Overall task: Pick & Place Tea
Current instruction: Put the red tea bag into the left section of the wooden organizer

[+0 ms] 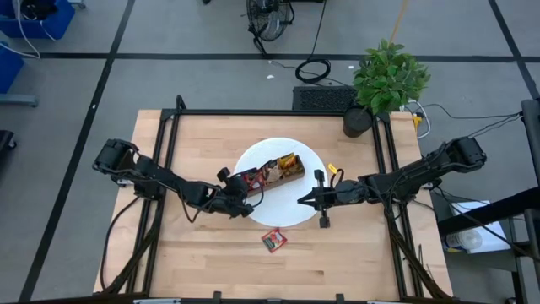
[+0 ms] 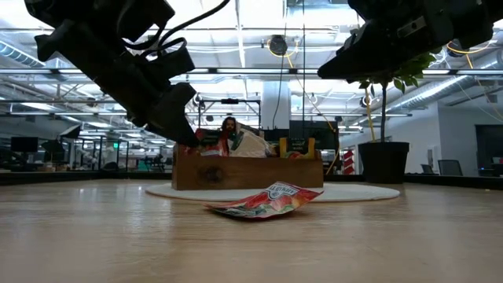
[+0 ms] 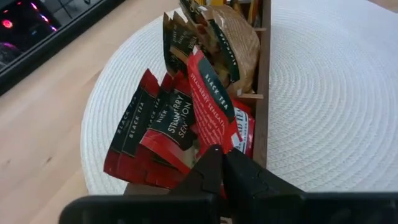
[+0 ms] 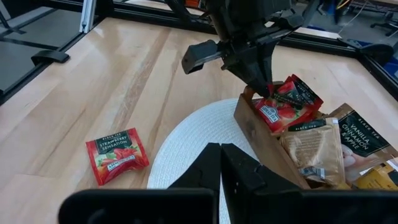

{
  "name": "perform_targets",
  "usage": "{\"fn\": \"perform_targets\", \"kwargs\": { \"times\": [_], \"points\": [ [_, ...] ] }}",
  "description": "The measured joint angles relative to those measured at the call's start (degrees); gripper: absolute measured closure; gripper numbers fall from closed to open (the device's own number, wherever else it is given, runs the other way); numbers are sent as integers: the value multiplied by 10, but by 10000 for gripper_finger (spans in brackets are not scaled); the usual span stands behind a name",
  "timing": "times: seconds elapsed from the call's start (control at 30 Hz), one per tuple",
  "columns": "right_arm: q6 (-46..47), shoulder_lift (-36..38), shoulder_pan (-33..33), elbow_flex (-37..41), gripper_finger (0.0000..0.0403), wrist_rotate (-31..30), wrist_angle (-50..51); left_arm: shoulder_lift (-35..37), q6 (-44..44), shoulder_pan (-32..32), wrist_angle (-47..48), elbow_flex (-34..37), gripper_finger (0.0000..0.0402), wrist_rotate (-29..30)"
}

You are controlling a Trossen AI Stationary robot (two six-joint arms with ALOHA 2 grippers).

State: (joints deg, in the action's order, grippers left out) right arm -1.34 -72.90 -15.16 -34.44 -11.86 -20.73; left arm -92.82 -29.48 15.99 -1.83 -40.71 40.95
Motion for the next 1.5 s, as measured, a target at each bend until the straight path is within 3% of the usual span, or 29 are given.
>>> {"fn": "perform_targets", "kwargs": {
  "times": [0.57, 0.93, 1.03, 1.17, 1.3, 1.43, 1.5],
  "points": [
    [2, 0, 0, 0, 401, 0, 0, 0, -12, 2, -13, 0, 297, 25],
    [2, 0, 0, 10, 402, 0, -11, 100, -4, 21, 14, 0, 191, 25],
    [2, 0, 0, 10, 402, 0, -17, 118, 15, 17, 11, -5, 181, -19],
    [1, 0, 0, 10, 402, 0, -22, 76, 83, 12, 73, -70, 209, -71],
    [-5, 0, 0, 10, 402, -1, -29, 4, 163, 12, 172, -167, 289, -81],
    [-6, 0, 0, 10, 402, -1, -27, -64, 185, -5, 299, -241, 381, -80],
    [-7, 0, 0, 10, 402, -1, -26, -90, 185, -17, 324, -261, 391, -81]
  ]
}}
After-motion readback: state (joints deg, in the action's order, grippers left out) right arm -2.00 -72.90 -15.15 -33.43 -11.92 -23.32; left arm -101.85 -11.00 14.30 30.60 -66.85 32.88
